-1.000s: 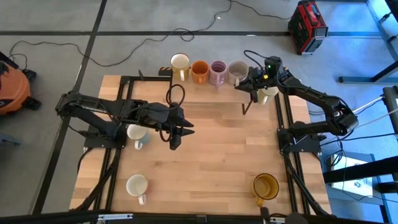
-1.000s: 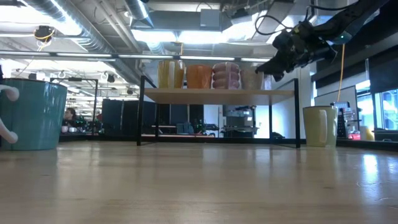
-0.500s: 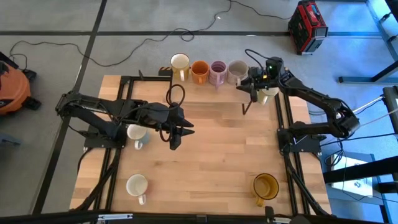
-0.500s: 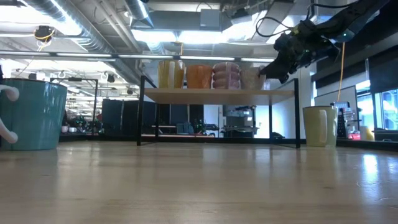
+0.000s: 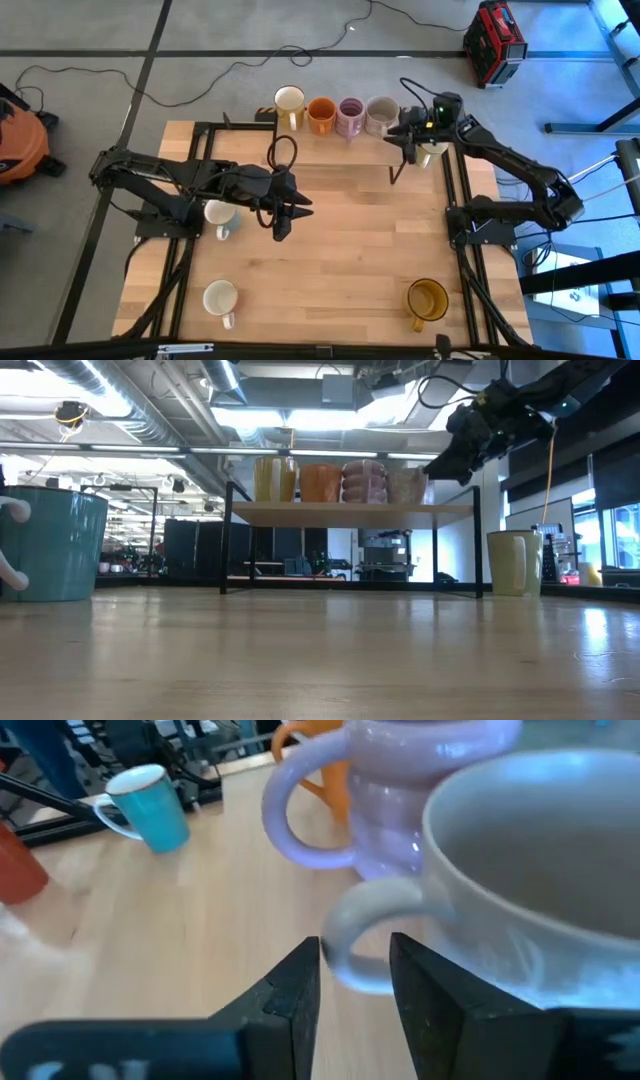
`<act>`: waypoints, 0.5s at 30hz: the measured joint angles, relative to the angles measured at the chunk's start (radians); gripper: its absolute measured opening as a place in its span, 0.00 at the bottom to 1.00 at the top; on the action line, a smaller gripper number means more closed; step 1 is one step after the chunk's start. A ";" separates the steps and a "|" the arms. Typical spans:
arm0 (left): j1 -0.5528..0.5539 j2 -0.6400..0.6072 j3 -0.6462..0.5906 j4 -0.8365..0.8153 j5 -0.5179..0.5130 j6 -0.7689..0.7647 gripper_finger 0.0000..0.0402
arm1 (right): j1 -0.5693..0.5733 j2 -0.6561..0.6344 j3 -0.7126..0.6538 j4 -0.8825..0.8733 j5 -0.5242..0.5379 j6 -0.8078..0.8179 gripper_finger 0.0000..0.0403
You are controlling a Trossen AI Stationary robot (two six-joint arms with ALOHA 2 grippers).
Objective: Place coffee mugs
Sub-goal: Put the gray mug on the shelf, then put the white and green mug on the shelf
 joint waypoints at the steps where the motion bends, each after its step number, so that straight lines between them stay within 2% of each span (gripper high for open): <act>1: 0.000 0.000 0.000 0.000 0.000 0.000 0.30 | 0.000 -0.006 0.000 -0.014 0.011 0.000 0.28; 8: 0.000 0.000 0.000 0.000 0.000 0.000 0.30 | 0.000 -0.068 0.000 -0.103 0.110 -0.002 0.28; 15: 0.000 0.000 0.000 0.000 0.000 0.012 0.30 | 0.030 -0.175 0.000 -0.203 0.139 0.080 0.28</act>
